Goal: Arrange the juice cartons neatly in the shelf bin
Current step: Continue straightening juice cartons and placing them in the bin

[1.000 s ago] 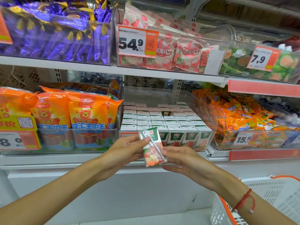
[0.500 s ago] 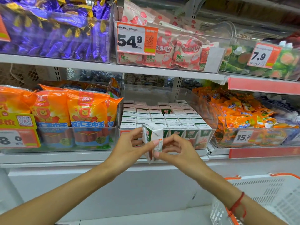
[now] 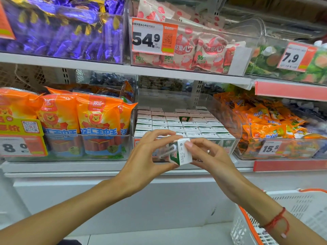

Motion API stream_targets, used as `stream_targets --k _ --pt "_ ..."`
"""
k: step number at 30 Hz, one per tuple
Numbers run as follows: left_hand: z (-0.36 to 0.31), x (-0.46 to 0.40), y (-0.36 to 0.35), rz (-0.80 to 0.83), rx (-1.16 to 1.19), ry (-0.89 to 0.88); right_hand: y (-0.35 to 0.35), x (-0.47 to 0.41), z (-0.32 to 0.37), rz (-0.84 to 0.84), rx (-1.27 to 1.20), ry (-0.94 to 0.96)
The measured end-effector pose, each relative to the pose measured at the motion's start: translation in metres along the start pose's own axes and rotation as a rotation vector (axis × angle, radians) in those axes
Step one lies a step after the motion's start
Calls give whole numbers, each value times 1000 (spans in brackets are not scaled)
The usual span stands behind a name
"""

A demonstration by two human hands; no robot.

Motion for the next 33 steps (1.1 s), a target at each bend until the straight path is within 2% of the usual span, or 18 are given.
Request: stream_targets --k 3,6,10,13,15,18,24,29,33 --pt "4 -1 -3 17 24 28 3 0 1 7 3 19" --pt "12 -1 -9 33 146 93 3 2 6 18 64 66" --pt "35 1 -11 -14 401 293 -12 7 11 96 235 169" --pt "50 7 -14 -54 596 447 -25 11 7 149 456 251" --pt "53 11 -18 -64 729 519 -30 13 8 154 629 322" --pt "54 14 -20 -75 822 573 -31 14 11 149 741 372" --pt "60 23 -25 -90 859 699 -33 12 15 176 611 359" --pt "66 32 -35 -48 948 860 -27 8 21 103 405 333" --pt "64 42 -47 146 966 996 -11 1 19 -15 203 212"
Point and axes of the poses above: each hand's wrist, its own x-axis away from the middle knuckle, its own y-axis out of the back of the hand, z = x × y, the point moved 10 cm from there along -x, towards the middle knuckle, and after that the axes turned 8 degrees about -y, right-handed, at the moved point
